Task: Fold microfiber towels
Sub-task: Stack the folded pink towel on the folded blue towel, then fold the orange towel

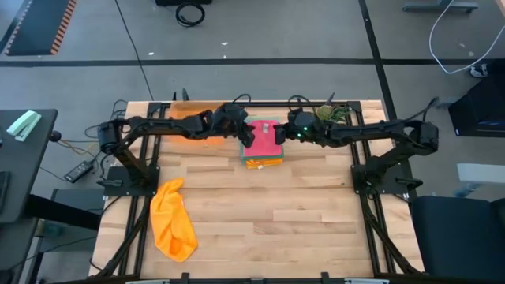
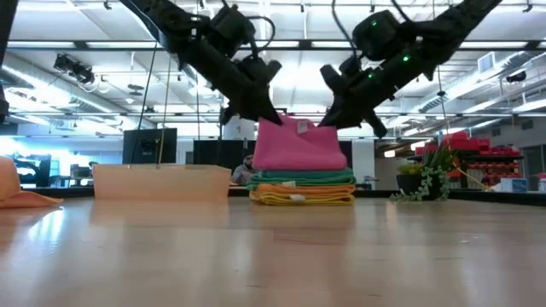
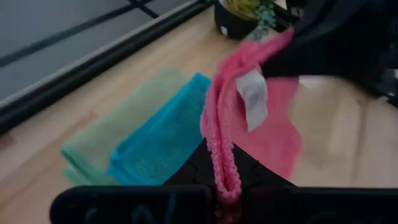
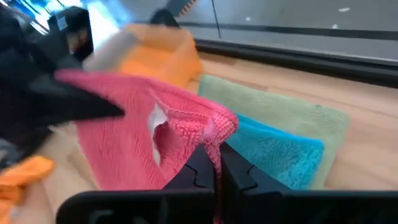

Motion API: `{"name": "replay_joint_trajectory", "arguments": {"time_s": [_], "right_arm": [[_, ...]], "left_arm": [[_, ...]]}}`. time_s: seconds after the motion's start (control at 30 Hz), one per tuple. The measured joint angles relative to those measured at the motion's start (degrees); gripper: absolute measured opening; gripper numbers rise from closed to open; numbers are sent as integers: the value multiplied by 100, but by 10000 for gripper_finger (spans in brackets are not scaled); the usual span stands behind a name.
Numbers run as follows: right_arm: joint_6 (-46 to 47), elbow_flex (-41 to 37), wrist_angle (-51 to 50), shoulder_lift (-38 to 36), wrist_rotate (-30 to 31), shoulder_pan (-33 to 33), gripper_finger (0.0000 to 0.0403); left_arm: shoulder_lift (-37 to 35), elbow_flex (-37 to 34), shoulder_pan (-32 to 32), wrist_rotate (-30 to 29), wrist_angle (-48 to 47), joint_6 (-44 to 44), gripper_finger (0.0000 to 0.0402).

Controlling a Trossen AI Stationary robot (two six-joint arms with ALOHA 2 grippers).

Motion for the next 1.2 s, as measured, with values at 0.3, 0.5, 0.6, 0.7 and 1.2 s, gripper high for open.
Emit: {"name": "replay_joint_trajectory", "arguments": {"time_s": [0.3, 0.5, 0.6, 0.7, 1.2], "right_arm": [[-281, 462, -318, 716, 18, -242, 3], [-241, 481, -482, 831, 311, -271, 11], [-275, 481, -480, 814, 435, -269, 23], [-231, 481, -467, 811, 438, -270, 37], [-521, 479, -510, 393, 212, -820, 188]], "left_arm": [[574, 7, 152, -9, 128, 206, 21], [628, 9, 187, -359, 178, 569, 104], [583, 24, 199, -434, 182, 714, 142], [578, 108, 200, -439, 114, 737, 174], [573, 841, 167, -555, -1081, 1190, 179]]}}
